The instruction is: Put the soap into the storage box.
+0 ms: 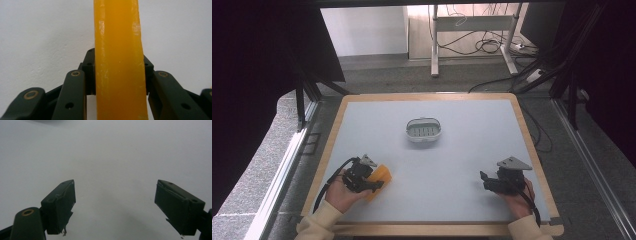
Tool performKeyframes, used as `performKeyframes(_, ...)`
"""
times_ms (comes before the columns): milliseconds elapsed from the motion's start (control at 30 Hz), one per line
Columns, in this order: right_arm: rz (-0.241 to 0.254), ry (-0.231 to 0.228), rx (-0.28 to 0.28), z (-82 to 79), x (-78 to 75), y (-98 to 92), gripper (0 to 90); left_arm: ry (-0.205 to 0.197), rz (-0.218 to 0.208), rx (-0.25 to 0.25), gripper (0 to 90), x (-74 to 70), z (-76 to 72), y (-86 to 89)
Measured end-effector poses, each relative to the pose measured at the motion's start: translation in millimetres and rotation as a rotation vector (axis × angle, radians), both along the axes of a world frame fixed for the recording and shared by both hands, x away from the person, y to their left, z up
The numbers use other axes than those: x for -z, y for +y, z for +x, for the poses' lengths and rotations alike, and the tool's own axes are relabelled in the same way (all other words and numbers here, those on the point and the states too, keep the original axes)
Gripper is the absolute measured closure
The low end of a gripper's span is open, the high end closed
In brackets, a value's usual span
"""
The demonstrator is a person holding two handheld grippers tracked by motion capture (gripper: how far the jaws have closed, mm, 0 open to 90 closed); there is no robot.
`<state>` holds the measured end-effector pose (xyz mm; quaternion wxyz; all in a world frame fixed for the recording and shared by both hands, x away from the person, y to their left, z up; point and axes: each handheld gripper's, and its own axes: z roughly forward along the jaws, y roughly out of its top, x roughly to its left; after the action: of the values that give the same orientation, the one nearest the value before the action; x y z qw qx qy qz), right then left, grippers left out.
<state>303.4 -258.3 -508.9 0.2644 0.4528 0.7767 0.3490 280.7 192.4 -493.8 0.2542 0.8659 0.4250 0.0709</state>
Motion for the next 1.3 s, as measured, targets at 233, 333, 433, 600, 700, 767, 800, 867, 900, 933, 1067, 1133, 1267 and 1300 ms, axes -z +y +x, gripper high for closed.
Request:
performKeyframes(233,0.003,-0.001,0.001,0.3,0.2,0.7,17.5,-0.001,-0.057,0.014,62.1,-5.9,0.2,6.9)
performKeyframes(333,0.004,0.001,-0.001,-0.3,0.5,1.0,17.5,-0.009,-0.067,0.017,62.1,-8.6,0.7,9.5)
performKeyframes(433,0.011,0.002,0.008,-2.3,0.9,0.0,17.5,-0.008,-0.094,0.024,62.1,-10.8,1.5,14.4)
performKeyframes(600,0.01,-0.012,-0.008,-4.2,-0.6,1.8,17.7,-0.023,-0.121,0.03,62.1,-16.0,4.5,20.6)
performKeyframes(700,0.01,-0.019,-0.024,-4.2,-1.4,3.9,17.7,-0.04,-0.136,0.032,62.1,-20.3,6.7,24.6)
performKeyframes(767,0.012,-0.015,-0.031,-4.4,-0.9,4.8,17.6,-0.043,-0.141,0.029,62.1,-23.2,8.2,26.6)
performKeyframes(800,0.012,-0.014,-0.035,-4.6,-0.7,4.8,17.7,-0.049,-0.143,0.019,62.1,-24.0,8.6,26.4)
performKeyframes(867,0.012,-0.01,-0.037,-4.7,0.5,4.2,17.6,-0.053,-0.136,0.024,62.1,-25.6,10.4,27.4)
performKeyframes(900,0.012,-0.006,-0.038,-4.5,0.9,3.6,17.6,-0.055,-0.14,0.021,62.1,-26.2,10.8,27.5)
performKeyframes(933,0.013,-0.005,-0.037,-4.2,1.4,3.2,17.7,-0.053,-0.138,0.027,62.1,-27.2,11.7,28.7)
performKeyframes(1067,0.016,-0.008,-0.031,-4.2,0.6,2.8,17.6,-0.057,-0.149,0.031,62.1,-30.4,14.4,30.4)
performKeyframes(1133,0.011,-0.008,-0.034,-4.6,0.4,3.5,17.7,-0.059,-0.156,0.034,62.1,-32.6,15.7,30.3)
performKeyframes(1267,0.011,-0.007,-0.042,-5.1,1.7,4.1,17.5,-0.074,-0.153,0.045,62.1,-39.2,17.7,30.4)
performKeyframes(1300,0.01,-0.006,-0.043,-5.7,1.7,4.0,17.5,-0.075,-0.158,0.047,62.1,-40.7,18.2,30.4)
